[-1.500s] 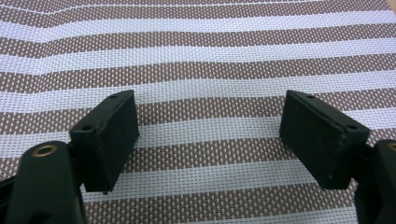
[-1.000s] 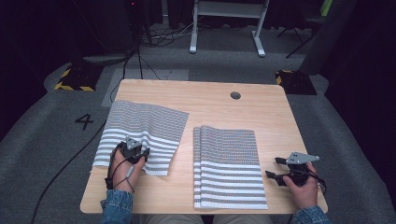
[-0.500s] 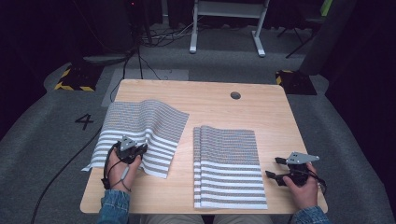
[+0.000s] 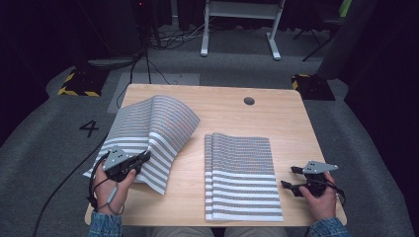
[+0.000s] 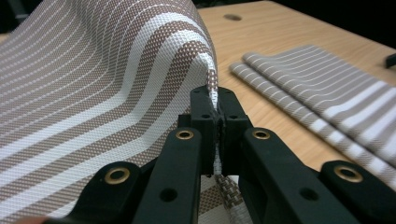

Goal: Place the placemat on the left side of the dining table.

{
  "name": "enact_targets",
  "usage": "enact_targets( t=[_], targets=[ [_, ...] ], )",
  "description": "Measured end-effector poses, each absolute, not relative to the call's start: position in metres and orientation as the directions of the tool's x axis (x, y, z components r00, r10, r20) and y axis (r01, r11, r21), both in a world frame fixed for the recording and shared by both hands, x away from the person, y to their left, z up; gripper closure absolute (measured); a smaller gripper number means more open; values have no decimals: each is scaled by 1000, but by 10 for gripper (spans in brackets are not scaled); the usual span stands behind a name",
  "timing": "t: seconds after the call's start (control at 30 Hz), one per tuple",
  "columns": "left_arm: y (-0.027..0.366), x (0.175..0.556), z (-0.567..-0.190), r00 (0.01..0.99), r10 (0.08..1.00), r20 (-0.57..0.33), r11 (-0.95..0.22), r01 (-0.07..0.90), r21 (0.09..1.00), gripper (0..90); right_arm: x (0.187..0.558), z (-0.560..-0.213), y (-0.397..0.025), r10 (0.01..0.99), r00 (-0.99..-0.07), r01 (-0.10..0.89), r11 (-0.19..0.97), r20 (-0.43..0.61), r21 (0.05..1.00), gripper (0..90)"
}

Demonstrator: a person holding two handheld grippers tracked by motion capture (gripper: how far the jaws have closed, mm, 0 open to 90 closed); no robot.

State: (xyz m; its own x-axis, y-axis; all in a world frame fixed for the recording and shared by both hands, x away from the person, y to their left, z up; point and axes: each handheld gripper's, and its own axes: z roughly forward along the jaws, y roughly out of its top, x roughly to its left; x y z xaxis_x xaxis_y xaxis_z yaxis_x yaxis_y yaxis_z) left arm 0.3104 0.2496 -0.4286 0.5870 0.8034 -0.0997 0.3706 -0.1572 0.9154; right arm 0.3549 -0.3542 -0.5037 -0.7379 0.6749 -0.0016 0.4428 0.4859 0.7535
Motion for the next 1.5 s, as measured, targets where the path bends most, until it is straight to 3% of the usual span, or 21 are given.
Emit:
enact_targets(
  t=[0.3, 0.43, 0.5, 0.57, 0.6, 0.77, 0.97, 1.2, 1.5],
  targets=[
    [262, 288, -404, 716, 692, -91, -184, 297, 937, 874, 355, -504, -354, 673, -740, 442, 488, -2, 753, 233],
    [262, 279, -402, 810, 575, -111, -268, 315, 910, 863, 355, -504, -354, 673, -740, 441, 486, -1, 754, 233],
    [262, 280, -406, 820, 551, -154, -250, 338, 907, 734, 355, -504, -354, 672, -740, 441, 487, -2, 754, 232],
    [264, 283, -408, 779, 600, -184, -153, 338, 929, 450, 356, -503, -354, 673, -739, 443, 489, -2, 751, 232],
    [268, 285, -409, 756, 621, -205, -121, 351, 929, 374, 356, -504, -354, 674, -739, 442, 487, -2, 753, 231],
    [274, 291, -418, 582, 797, -163, -157, 460, 874, 398, 356, -504, -354, 673, -739, 442, 488, -2, 752, 231],
    [277, 300, -438, 317, 937, -146, -107, 660, 744, 381, 356, -504, -354, 673, -740, 442, 490, -4, 752, 230],
    [282, 304, -456, 157, 985, -71, -75, 760, 646, 335, 356, -504, -354, 673, -739, 443, 488, -1, 752, 230],
    [278, 310, -481, 111, 989, -97, -46, 858, 512, 307, 356, -503, -354, 672, -740, 443, 489, -1, 751, 229]
  ],
)
